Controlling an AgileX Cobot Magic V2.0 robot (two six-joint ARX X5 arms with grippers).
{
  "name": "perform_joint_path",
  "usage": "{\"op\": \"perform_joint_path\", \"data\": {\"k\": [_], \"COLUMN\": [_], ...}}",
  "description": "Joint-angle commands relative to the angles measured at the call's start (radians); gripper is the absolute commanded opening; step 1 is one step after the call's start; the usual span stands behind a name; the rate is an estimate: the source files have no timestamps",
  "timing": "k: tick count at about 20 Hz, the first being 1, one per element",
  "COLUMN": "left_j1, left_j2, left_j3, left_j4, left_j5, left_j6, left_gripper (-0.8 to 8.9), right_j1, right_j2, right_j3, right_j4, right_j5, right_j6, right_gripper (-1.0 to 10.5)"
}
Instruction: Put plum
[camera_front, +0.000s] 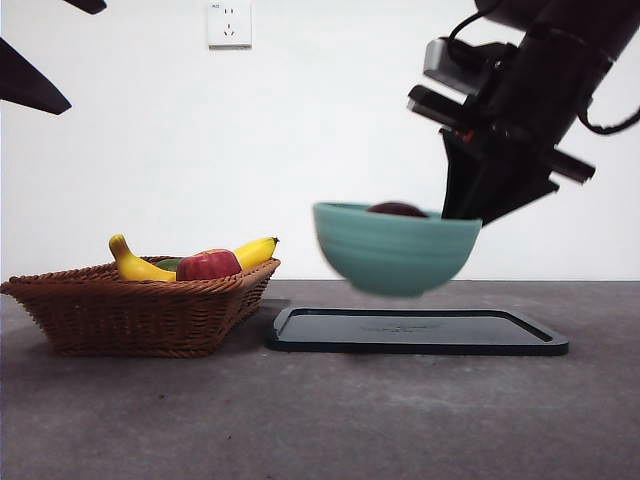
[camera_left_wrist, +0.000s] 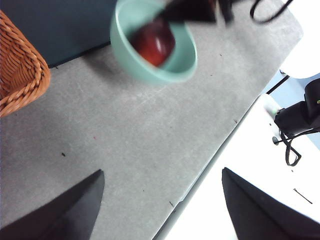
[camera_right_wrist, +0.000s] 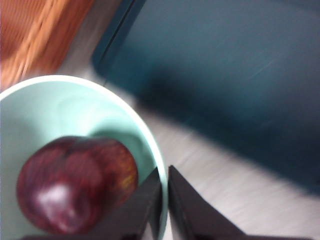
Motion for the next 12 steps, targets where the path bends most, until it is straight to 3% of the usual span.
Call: {"op": "perform_joint_path", "data": {"k": [1, 8, 12], "left_j1": [-0.002, -0.002, -0.002], "left_j2": [0.005, 0.005, 0.005], "left_j3": [0.008, 0.008, 0.008], "left_j4": [0.011, 0.011, 0.01], "left_j5": [0.009, 0.009, 0.009], "left_j6": [0.003, 0.003, 0.003], "left_gripper": [3.74, 3.74, 3.74], "right_j1": [-0.035, -0.131, -0.139], "right_j2": [0.055, 0.323, 0.433], "right_j3": [0.087, 0.356, 0.378], "right_j4": [-0.004, -0.034, 0.017], "right_j5": [0.005, 0.004, 0.006], "right_j6": [-0.004, -0.04, -0.042], "right_gripper": [0.1, 0.1, 0.1]}}
